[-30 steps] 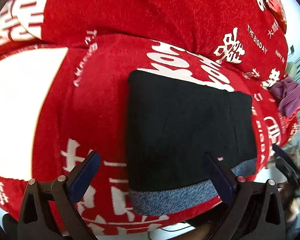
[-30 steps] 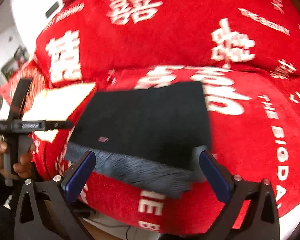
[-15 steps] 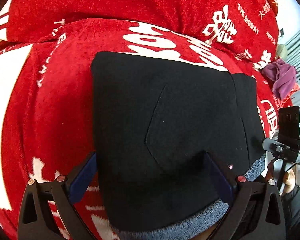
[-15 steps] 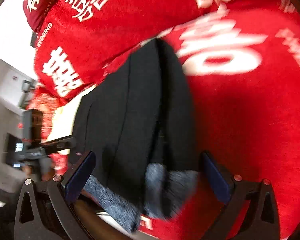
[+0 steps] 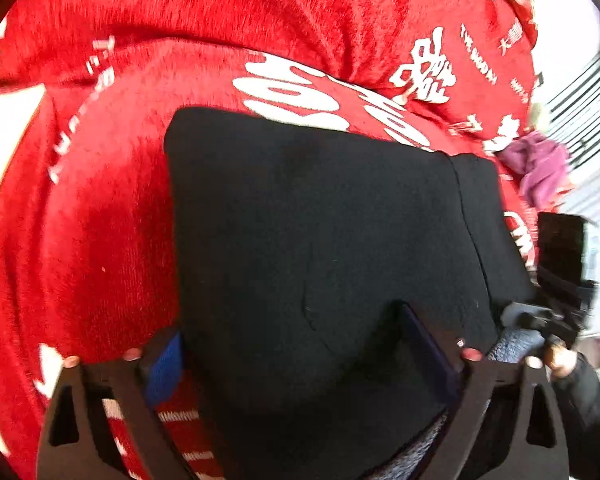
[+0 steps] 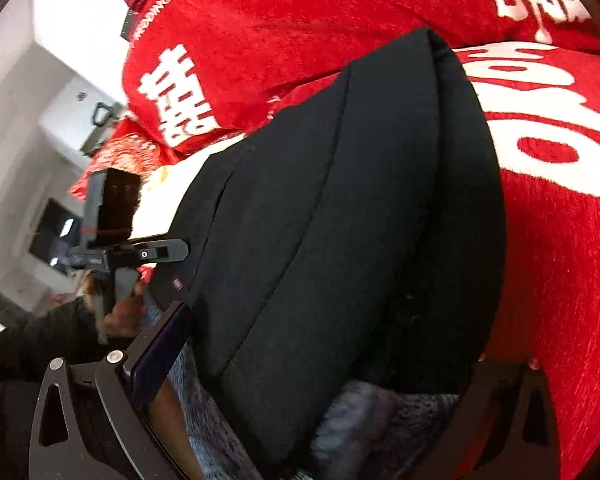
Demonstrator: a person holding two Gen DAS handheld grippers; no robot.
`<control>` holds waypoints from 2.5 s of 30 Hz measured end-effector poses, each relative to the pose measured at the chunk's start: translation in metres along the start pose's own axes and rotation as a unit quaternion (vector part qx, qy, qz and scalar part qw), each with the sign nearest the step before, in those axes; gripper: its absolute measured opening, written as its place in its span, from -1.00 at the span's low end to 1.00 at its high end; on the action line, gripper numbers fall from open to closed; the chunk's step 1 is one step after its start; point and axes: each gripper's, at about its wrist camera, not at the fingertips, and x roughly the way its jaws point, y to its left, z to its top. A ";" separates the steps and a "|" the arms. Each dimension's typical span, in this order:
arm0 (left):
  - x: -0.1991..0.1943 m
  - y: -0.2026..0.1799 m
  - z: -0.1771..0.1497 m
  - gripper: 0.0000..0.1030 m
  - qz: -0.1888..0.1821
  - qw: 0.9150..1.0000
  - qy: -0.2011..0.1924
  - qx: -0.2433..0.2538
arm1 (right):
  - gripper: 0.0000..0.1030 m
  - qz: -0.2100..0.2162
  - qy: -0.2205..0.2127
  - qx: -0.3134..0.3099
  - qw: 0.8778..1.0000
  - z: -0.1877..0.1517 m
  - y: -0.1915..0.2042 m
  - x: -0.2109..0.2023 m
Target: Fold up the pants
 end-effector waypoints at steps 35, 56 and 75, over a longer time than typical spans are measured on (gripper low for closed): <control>-0.003 0.020 0.112 -0.11 0.028 0.998 0.003 -0.048 | 0.25 -0.046 -0.018 0.033 0.998 0.109 0.005 0.004; -0.069 0.001 0.075 0.22 0.023 0.996 -0.069 -0.044 | 0.92 -0.165 -0.096 -0.041 0.981 0.070 0.051 -0.038; -0.028 0.000 0.125 0.22 0.048 0.997 -0.033 -0.055 | 0.98 -0.124 -0.072 -0.115 0.983 0.117 0.060 -0.017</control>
